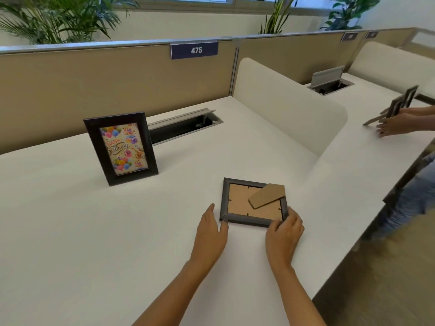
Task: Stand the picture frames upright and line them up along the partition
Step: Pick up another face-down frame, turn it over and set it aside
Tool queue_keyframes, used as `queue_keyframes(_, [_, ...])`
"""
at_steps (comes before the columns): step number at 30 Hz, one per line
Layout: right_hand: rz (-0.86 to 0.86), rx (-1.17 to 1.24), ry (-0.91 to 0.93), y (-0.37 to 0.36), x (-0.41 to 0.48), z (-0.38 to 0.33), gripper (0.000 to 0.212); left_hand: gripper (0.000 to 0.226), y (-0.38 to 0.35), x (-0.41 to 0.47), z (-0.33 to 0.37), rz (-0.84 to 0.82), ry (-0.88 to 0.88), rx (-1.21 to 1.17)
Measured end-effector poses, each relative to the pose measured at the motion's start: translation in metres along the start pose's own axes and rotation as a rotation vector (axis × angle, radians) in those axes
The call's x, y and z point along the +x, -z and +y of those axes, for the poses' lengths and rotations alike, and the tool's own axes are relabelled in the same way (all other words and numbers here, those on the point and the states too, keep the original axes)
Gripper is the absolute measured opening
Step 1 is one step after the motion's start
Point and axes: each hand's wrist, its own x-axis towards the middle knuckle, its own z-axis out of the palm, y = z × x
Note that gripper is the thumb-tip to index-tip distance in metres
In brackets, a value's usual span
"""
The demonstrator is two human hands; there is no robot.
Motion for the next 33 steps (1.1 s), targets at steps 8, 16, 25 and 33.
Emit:
queue_keyframes(8, [-0.05, 0.077, -0.037, 0.003, -0.009, -0.001, 0.038, 0.049, 0.0, 0.007, 0.014, 0.071, 0.091, -0.103])
queue_keyframes(16, [-0.054, 0.116, -0.042, 0.011, -0.018, 0.007, 0.041, 0.07, 0.012, 0.014, 0.018, 0.085, 0.342, -0.341])
queue_keyframes(25, [-0.134, 0.222, -0.027, 0.012, -0.03, 0.002, 0.034, 0.034, 0.023, 0.003, 0.023, 0.158, 0.33, -0.533])
queue_keyframes(33, [-0.29, 0.261, -0.17, 0.004, -0.006, -0.02, 0.032, 0.018, 0.039, -0.009, 0.051, 0.158, 0.112, -0.413])
